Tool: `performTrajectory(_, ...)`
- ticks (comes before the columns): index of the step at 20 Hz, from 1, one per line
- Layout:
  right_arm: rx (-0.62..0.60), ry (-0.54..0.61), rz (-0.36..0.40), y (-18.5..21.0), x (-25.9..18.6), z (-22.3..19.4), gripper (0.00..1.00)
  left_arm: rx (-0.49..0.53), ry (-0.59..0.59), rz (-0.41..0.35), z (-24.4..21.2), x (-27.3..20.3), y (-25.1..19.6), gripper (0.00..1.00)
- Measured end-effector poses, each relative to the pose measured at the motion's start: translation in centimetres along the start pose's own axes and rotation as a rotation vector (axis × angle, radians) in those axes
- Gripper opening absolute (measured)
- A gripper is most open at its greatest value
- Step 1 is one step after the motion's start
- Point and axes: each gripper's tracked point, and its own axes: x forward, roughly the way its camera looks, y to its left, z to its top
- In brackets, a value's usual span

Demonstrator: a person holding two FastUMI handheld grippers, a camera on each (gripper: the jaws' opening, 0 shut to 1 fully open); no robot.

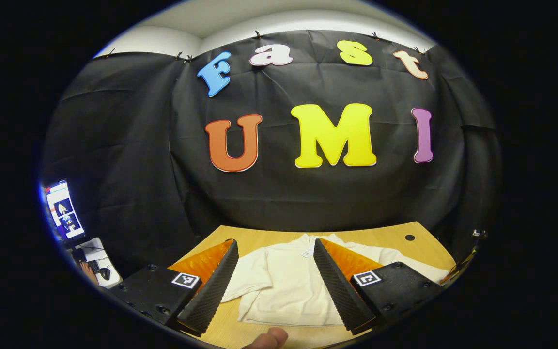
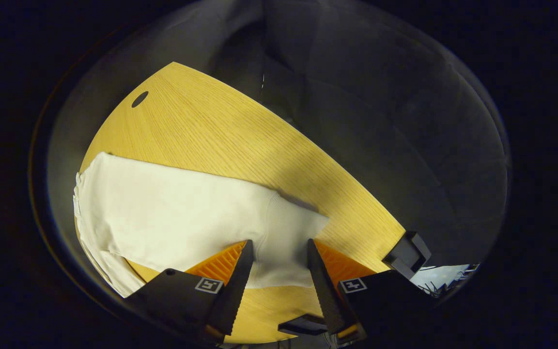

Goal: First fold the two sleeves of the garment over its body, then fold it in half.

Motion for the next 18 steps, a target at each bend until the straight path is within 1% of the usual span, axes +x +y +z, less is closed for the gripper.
performTrajectory(1, -0.005, 0.003, -0.003, 0.2, 0.3, -0.3, 0.53, -0.007, 0.013, -0.007, -0.5, 0.2, 0.1, 0.99)
performTrajectory(2, -0.003, 0.008, -0.010, 0.3, 0.1, -0.3, 0.48, -0.017, 0.024, -0.013, -0.9, 0.3, 0.2, 0.99)
performTrajectory(3, 0.008, -0.002, 0.008, 0.9, 0.2, 0.1, 0.50, -0.021, 0.037, -0.011, -1.3, 0.5, 0.5, 0.99)
performTrajectory(4, 0.019, -0.002, 0.003, 1.1, 0.2, 0.2, 0.46, -0.024, 0.040, -0.012, -1.4, 0.7, 0.7, 0.99)
performTrajectory(5, 0.027, -0.006, 0.006, 1.2, 0.3, 0.4, 0.20, -0.022, 0.036, -0.012, -1.3, 1.1, 0.9, 0.99)
performTrajectory(6, 0.024, -0.007, -0.002, 1.2, 0.2, 0.2, 0.20, -0.016, 0.030, -0.015, -1.1, 1.4, 1.1, 0.99)
performTrajectory(7, 0.022, -0.012, 0.001, 1.4, 0.4, 0.4, 0.10, -0.009, 0.021, -0.020, -1.0, 1.5, 1.1, 0.99)
performTrajectory(9, 0.006, -0.021, 0.021, 1.7, 0.2, 0.6, 0.11, 0.007, 0.006, -0.026, -0.6, 1.8, 1.5, 0.99)
performTrajectory(10, -0.009, -0.032, 0.008, 1.3, -0.4, 0.8, 0.10, 0.014, -0.001, -0.031, -0.4, 1.9, 1.6, 0.99)
performTrajectory(12, -0.004, -0.051, 0.014, 1.6, -1.1, 1.1, 0.01, 0.024, -0.023, -0.038, 0.1, 2.4, 2.0, 0.99)
performTrajectory(16, 0.031, -0.059, 0.034, 2.6, -4.6, 1.4, 0.01, 0.023, -0.026, -0.052, -0.1, 4.1, 2.6, 0.99)
performTrajectory(18, 0.026, -0.071, 0.049, 3.4, -6.7, 1.8, 0.01, 0.014, -0.025, -0.065, -0.3, 5.0, 2.7, 0.99)
